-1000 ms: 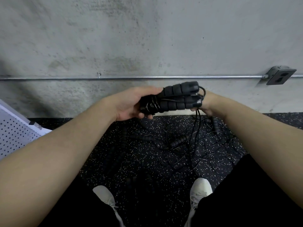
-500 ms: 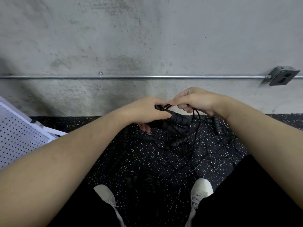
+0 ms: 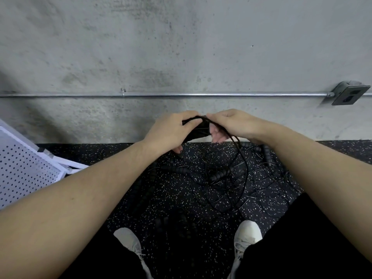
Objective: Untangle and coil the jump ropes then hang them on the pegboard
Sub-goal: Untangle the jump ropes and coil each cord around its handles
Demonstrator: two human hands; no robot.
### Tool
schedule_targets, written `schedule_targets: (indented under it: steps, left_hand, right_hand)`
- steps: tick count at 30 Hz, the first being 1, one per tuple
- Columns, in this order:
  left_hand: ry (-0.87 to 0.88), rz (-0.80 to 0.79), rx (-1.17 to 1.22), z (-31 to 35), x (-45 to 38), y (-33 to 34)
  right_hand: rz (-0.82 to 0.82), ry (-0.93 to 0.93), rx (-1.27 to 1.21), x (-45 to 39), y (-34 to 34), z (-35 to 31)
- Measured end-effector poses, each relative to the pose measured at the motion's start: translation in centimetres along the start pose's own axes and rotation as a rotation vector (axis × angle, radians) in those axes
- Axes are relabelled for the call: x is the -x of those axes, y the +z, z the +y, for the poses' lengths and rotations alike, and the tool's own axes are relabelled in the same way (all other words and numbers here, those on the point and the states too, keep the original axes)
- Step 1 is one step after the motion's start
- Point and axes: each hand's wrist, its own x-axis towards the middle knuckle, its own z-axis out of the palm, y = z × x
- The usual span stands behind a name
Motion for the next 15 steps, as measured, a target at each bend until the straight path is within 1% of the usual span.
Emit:
schedule_targets:
  steps: [3, 5, 8, 10, 12, 13, 15]
  left_hand:
    - [-0.047, 0.013, 0.173, 0.2, -0.1, 0.0]
    - [-0.076, 0.066, 0.293, 0.4, -0.3, -0.1]
    - [-0.101, 0.159, 0.402, 0.6, -0.7, -0.2]
    - [-0.088, 0.181, 0.502, 0.8, -0.8, -0.4]
    - [-0.072, 0.187, 0.546, 1.1, -0.7, -0.6]
    - [-0.072, 0.183, 0.563, 1.3, -0.6, -0.7]
    - [-0.085, 0.164, 0.626, 1.5, -0.3, -0.8]
  right_hand:
    - [0.026, -0.065, -0.064, 0.2, 0.4, -0.5]
    - [0.020, -0.071, -0.146, 0.4, 1.2, -1.0]
    - [-0.048, 0.017, -0.357, 0.6, 2.1, -1.5]
    - [-0.150, 0.078, -0.477, 0.7, 2.2, -1.8]
    - [-0.236, 0.081, -0.589, 0.8, 2.1, -2.0]
    - [-0.241, 0.077, -0.649, 0.8, 2.0, -2.2]
    - [-0.195, 0.089, -0.744, 0.8, 1.8, -2.3]
